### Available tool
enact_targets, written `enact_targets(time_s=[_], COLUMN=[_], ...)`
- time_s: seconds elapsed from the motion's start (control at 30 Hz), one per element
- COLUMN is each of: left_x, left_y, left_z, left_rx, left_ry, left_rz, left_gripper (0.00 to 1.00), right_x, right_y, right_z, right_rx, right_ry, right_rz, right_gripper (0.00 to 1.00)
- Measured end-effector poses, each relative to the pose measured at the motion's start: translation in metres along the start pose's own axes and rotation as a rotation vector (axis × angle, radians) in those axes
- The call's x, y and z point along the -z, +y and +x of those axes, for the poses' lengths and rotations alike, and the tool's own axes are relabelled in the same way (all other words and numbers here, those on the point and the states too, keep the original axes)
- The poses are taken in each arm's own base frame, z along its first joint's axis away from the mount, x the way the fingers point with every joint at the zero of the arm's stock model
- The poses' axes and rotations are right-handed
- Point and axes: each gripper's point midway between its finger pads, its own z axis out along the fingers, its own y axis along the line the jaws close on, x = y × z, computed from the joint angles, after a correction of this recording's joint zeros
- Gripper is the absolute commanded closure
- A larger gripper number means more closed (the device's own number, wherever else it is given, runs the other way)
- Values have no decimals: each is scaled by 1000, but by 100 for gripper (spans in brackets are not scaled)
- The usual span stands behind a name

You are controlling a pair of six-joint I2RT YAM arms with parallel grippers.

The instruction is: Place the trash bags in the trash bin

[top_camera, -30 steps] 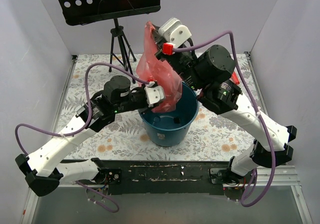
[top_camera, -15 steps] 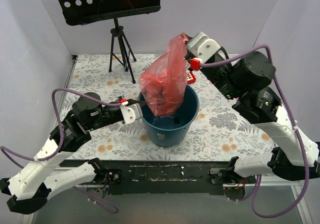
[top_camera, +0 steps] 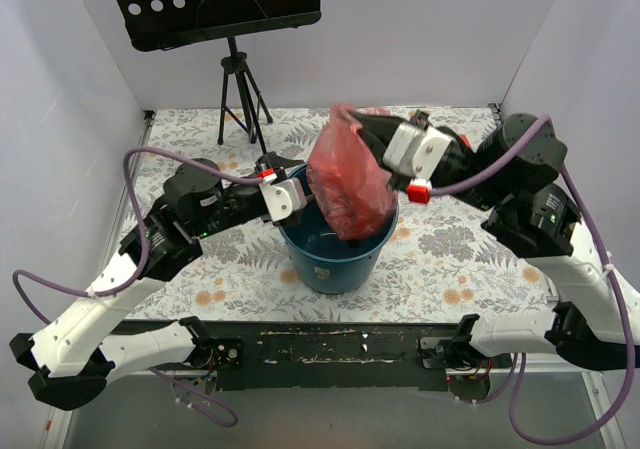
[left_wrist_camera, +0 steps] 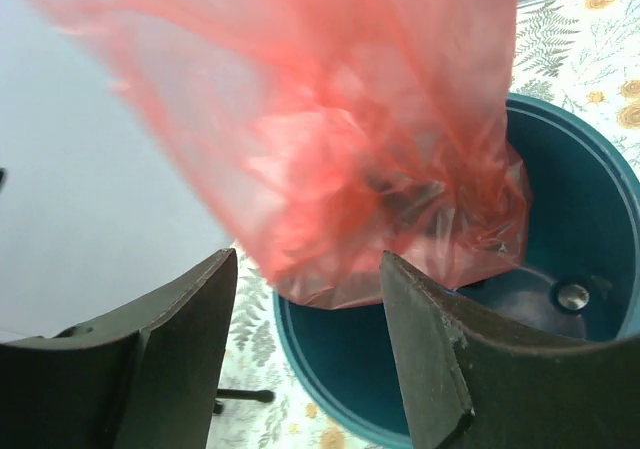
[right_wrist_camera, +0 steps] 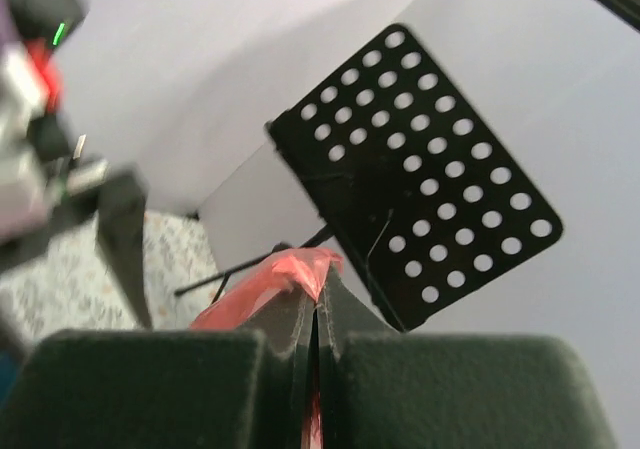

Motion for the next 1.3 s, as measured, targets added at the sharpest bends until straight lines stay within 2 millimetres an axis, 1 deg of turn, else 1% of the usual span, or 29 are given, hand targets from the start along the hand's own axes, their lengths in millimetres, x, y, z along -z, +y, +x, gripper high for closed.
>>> enact_targets(time_s=[0.07,0.13,0.2,0.27,0.3,0.37,0.5,0.57,0.63,0.7,0.73,0.77,0.8,0.83,0.93,1.0,1.03,1.2,1.3], left_x=[12,27,39,45,45,34,-5,-32,-46,-54,-56,-56,-55,-53,-48,-38,-31,6,22], left_y=[3,5,11,16,17,18,17,14,12,16,20,25,28,30,32,27,22,-9,-22], left_z=[-8,-14,-17,-21,-23,-22,-5,15,34,51,56,58,60,59,44,36,33,29,29], left_rx=[-38,-50,-57,-58,-59,-53,-20,-6,10,33,40,44,47,46,14,-17,-31,-98,-118], left_ry=[-7,-14,-16,-23,-26,-26,11,49,84,114,116,115,115,110,77,70,72,101,113], left_rz=[-4,-24,-62,-92,-94,-86,-54,-35,-25,-20,-27,-31,-33,-31,-5,31,55,211,271], left_gripper=[40,29,23,20,20,20,23,28,37,50,56,66,79,84,88,88,100,100,100], right_x=[13,21,27,33,34,38,47,53,59,64,68,71,73,76,87,94,97,106,113], right_y=[22,33,39,43,44,47,58,64,69,72,73,74,75,77,88,99,104,118,128], right_z=[12,15,12,7,5,0,-5,-6,-8,-10,-11,-10,-10,-8,6,20,25,46,55], right_rx=[47,77,90,93,93,97,125,140,153,166,169,170,171,174,181,182,185,219,237], right_ry=[12,4,-19,-47,-58,-85,-127,-141,-154,-168,-170,-170,-169,-168,-140,-111,-100,-63,-54], right_rz=[-69,-110,-136,-155,-162,-178,-225,-254,-278,-293,-299,-303,-304,-304,-317,-331,-336,-348,-372], right_gripper=[99,99,99,99,99,99,99,99,99,99,99,99,99,99,99,99,99,99,99])
